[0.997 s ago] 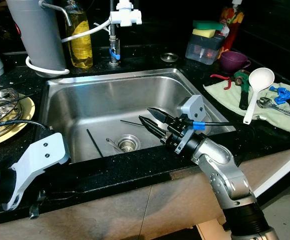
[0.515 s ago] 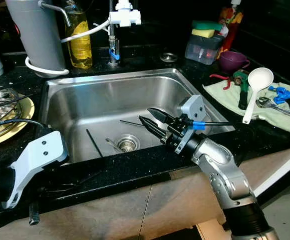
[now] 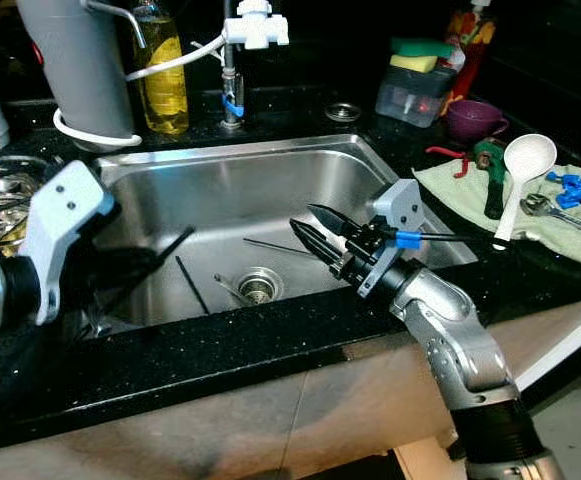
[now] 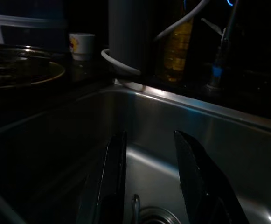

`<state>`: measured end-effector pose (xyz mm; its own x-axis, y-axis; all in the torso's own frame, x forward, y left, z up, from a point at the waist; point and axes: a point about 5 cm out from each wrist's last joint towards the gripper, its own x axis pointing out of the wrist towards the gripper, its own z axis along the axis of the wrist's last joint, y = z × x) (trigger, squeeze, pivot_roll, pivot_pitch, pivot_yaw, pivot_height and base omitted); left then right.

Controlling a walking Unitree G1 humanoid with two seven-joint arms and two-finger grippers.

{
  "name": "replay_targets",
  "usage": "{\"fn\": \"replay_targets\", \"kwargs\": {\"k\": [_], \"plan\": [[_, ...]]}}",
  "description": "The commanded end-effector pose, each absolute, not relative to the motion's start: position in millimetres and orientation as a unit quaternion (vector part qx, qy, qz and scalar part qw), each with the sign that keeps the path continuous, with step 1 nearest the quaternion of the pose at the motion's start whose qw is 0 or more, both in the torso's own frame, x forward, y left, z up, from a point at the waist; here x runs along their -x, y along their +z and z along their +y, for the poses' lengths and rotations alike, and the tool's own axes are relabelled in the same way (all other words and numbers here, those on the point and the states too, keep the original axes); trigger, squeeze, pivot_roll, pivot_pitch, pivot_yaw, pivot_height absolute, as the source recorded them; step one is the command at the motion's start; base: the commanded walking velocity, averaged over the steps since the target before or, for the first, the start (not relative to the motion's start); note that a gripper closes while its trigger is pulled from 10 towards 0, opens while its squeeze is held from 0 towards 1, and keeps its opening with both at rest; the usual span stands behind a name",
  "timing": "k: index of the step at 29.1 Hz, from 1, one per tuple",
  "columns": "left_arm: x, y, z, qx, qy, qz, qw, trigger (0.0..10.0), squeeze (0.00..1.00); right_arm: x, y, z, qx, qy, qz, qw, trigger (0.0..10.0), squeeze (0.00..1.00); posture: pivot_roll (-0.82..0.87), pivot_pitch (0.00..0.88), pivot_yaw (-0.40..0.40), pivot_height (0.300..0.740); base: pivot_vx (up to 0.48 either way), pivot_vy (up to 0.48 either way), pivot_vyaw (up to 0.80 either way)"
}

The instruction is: Kitchen organization

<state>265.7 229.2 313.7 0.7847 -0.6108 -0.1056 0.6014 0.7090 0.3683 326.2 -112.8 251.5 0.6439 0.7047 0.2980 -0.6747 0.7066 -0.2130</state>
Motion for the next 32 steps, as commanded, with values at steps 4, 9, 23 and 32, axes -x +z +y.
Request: {"fn": "replay_targets", "kwargs": {"k": [4, 9, 23, 32], "plan": [[-276.9, 324.3, 230.9, -0.191, -0.299, -0.046, 0.934, 0.0, 0.00, -327.5, 250.2, -116.1, 0.044, 0.372, -0.178, 0.910, 10.0, 0.00, -0.03, 0.169, -0.052, 0.740, 0.000, 0.000, 0.00], [-295.9, 346.6, 223.5, -0.178, -0.257, -0.125, 0.942, 0.0, 0.00, -328.5, 251.4, -117.1, 0.044, 0.368, -0.181, 0.911, 10.0, 0.00, -0.03, 0.172, -0.052, 0.740, 0.000, 0.000, 0.00], [-313.8, 336.9, 182.1, -0.169, -0.277, -0.160, 0.932, 0.0, 0.00, -327.7, 251.6, -118.5, 0.049, 0.361, -0.183, 0.913, 10.0, 0.00, -0.04, 0.179, -0.043, 0.740, 0.000, 0.000, 0.00], [-319.1, 326.3, 184.3, -0.184, -0.267, -0.132, 0.937, 2.8, 0.00, -328.3, 251.2, -117.6, 0.052, 0.364, -0.181, 0.912, 10.0, 0.00, -0.04, 0.178, -0.045, 0.740, 0.000, 0.000, 0.00]]}}
